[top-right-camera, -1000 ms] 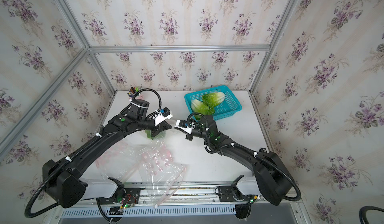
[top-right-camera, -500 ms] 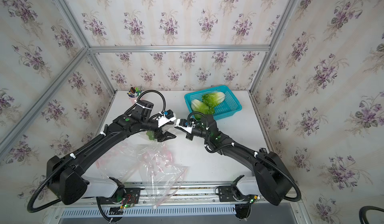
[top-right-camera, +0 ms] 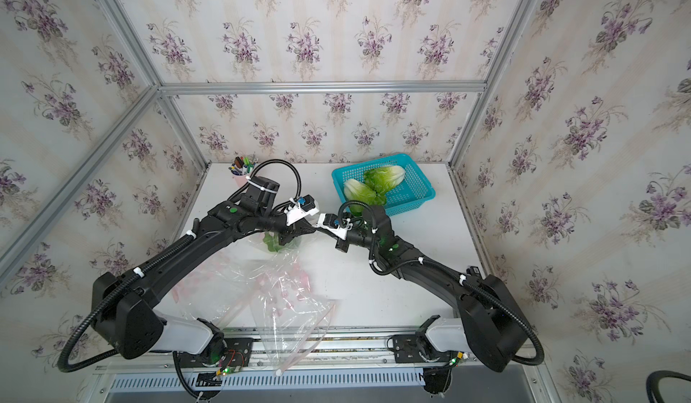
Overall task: Open the zip-top bag and take out the chinese cabbages
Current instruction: Unzip the zipper on the zipper food storage bag.
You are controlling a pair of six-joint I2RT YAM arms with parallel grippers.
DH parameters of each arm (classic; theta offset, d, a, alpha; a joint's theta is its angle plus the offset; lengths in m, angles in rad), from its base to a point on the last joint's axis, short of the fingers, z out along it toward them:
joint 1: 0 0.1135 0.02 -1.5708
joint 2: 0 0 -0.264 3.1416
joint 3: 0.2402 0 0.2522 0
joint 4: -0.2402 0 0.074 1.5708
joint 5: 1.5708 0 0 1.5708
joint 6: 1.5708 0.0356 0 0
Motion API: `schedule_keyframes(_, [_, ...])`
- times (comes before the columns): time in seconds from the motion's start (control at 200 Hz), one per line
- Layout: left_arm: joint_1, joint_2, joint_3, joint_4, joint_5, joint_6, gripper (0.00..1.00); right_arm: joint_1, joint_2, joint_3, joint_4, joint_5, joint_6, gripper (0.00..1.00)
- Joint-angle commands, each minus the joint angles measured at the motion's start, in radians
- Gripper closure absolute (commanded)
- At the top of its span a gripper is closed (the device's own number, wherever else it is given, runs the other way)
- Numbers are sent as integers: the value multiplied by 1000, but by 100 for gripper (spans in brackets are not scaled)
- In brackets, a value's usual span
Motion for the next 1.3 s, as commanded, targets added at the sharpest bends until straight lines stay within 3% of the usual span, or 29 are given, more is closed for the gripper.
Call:
schedule_keyframes(0.0, [0,5,12,-22,-4,33,100,1,-3,9,2,-5,-24,100])
schedule_keyframes(0.305, [-2,-14,36,-23,-109,11,100,1,12,5,0,4,-36,100])
schedule_keyframes(0.565, [5,-18,24,12,-118,-29,100,-17,7,-49,69,-25,-51,100])
schedule_keyframes(0.859, [19,-62,3,41,-94,-43,100,-42,20,-70,103,-40,-49,100])
schedule_keyframes(1.009, [21,-67,-13,41,-3,-22,100,-45,28,-72,122,-55,-31,100])
schedule_keyframes(1.044, [20,-71,-19,40,10,-18,86,-45,28,-68,121,-58,-29,100])
schedule_keyframes(1.079, [17,-78,-26,42,18,-15,55,-45,28,-65,117,-61,-25,100])
schedule_keyframes(1.114, [15,-81,-30,43,23,-11,41,-45,27,-60,111,-62,-24,100])
schedule_keyframes(1.209, [7,-91,-36,42,20,5,23,-45,23,-47,89,-68,-24,100])
schedule_keyframes(1.294, [-3,-93,-37,42,24,14,21,-47,22,-40,78,-70,-25,100])
